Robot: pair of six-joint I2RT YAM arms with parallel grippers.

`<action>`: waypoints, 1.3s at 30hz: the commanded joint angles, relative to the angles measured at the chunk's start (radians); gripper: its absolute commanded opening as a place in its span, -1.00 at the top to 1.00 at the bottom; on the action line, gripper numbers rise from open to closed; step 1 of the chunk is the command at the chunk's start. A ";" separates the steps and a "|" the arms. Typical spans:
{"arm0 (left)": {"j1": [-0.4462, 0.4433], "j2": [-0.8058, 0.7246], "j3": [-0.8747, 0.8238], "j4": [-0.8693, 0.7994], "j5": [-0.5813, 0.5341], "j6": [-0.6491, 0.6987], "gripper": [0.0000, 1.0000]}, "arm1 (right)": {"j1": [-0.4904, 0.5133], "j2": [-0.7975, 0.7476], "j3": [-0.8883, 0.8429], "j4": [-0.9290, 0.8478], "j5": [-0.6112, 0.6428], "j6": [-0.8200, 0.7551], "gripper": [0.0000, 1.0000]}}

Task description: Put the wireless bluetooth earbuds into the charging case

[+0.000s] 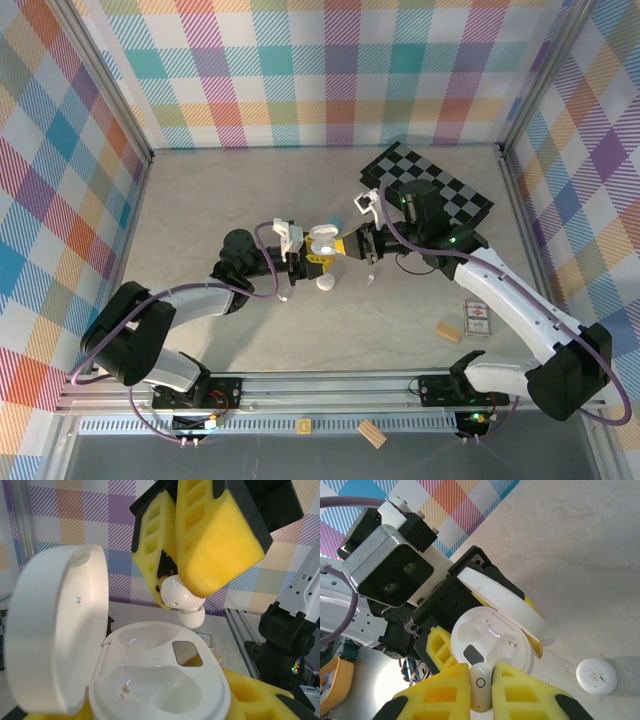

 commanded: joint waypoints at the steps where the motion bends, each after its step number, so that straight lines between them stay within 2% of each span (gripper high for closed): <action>1: 0.009 -0.020 0.023 0.028 0.034 0.022 0.49 | 0.008 0.017 0.052 0.018 -0.012 -0.040 0.73; 23: 0.008 -0.054 0.009 0.027 -0.008 0.007 0.49 | 0.021 0.084 0.093 -0.069 0.008 -0.112 0.71; 27: 0.008 -0.053 0.011 0.027 -0.009 0.007 0.49 | 0.025 0.081 0.088 -0.077 0.019 -0.118 0.66; 32: 0.008 -0.058 0.012 0.021 -0.005 0.006 0.49 | 0.025 0.063 0.092 -0.081 0.045 -0.110 0.46; 39: 0.008 -0.059 0.007 0.022 -0.006 0.009 0.49 | 0.025 0.027 0.081 -0.060 0.059 -0.088 0.44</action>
